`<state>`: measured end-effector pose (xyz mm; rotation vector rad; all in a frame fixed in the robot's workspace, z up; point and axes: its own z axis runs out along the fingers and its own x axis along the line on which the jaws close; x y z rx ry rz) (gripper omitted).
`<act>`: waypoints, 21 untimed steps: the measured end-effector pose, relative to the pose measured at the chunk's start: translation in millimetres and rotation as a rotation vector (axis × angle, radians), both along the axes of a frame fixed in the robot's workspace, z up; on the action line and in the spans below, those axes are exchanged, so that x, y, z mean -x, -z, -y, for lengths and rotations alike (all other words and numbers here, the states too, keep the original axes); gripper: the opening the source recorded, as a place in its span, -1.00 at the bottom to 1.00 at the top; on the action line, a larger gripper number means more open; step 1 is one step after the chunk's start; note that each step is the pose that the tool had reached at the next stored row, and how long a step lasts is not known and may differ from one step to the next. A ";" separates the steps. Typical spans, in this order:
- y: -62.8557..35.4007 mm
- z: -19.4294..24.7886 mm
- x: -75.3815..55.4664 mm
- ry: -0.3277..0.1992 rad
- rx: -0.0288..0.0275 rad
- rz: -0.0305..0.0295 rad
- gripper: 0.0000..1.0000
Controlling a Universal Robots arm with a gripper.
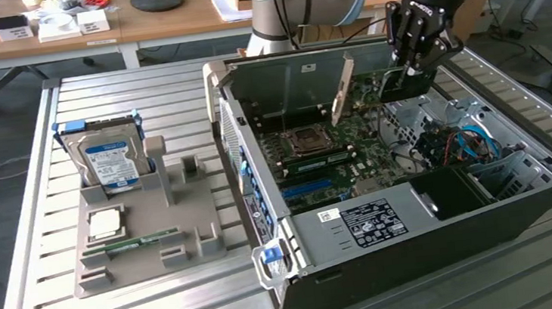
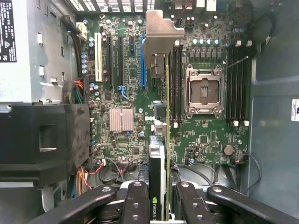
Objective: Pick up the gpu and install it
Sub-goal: 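Insert the gpu into the slot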
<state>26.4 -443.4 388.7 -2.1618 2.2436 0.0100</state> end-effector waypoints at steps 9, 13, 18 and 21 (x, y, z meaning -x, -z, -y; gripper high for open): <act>1.5 0.0 0.1 0.000 -0.0005 0.0001 -0.47; 6.3 0.0 0.3 0.000 -0.0001 0.0002 -0.47; 12.0 0.0 0.6 0.000 -0.0002 0.0003 -0.47; 16.7 0.0 0.7 0.000 -0.0002 0.0003 -0.47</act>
